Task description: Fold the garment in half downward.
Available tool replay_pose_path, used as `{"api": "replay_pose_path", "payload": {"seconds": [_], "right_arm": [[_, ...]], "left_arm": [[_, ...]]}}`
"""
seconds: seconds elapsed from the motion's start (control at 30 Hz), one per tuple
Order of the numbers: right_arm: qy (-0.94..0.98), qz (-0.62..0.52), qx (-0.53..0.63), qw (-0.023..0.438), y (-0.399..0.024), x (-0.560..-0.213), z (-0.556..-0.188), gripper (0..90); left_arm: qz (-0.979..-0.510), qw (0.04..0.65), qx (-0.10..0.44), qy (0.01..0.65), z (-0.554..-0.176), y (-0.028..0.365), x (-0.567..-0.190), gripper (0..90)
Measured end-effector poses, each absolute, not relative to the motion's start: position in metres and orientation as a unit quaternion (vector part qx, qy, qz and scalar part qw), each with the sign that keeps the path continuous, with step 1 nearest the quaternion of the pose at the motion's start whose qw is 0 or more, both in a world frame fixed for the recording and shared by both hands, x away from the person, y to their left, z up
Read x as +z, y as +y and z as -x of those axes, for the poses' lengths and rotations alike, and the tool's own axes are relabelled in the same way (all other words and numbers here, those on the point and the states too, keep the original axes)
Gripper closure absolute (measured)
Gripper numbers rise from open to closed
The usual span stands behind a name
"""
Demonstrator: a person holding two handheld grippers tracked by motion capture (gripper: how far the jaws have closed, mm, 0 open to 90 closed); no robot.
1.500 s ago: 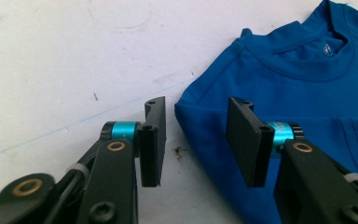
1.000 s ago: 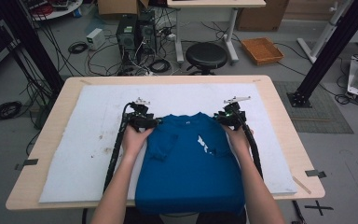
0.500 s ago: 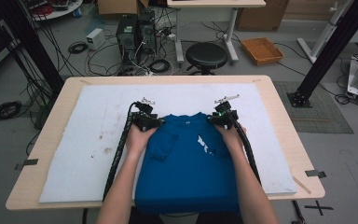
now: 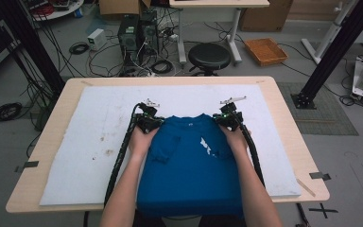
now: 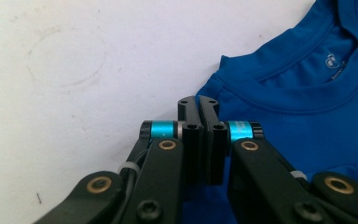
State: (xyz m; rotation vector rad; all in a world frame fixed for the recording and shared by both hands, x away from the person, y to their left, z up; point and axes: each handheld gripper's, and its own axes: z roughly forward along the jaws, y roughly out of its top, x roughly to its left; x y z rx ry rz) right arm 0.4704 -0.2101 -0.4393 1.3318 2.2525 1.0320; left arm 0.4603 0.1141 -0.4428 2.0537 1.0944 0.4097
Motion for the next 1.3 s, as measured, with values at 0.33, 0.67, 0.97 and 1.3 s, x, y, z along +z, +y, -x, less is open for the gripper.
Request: {"api": "replay_pose_path", "payload": {"seconds": [0.33,0.67,0.97,1.3], "right_arm": [[0.767,-0.471,0.407,0.159,-0.220,-0.426,-0.464,88.1],[0.747,-0.453,0.460,0.159,-0.227,-0.401,-0.437,88.2],[0.762,-0.398,0.480,0.174,-0.227,-0.389,-0.385,88.1],[0.769,-0.357,0.493,0.196,-0.237,-0.396,-0.321,88.2]], "left_arm": [[-0.792,0.413,0.169,0.417,-0.456,0.121,-0.429,88.2],[-0.787,0.452,0.185,0.377,-0.431,0.128,-0.399,88.2],[-0.793,0.485,0.181,0.321,-0.380,0.133,-0.383,88.2],[-0.808,0.492,0.184,0.267,-0.319,0.139,-0.386,88.1]]}}
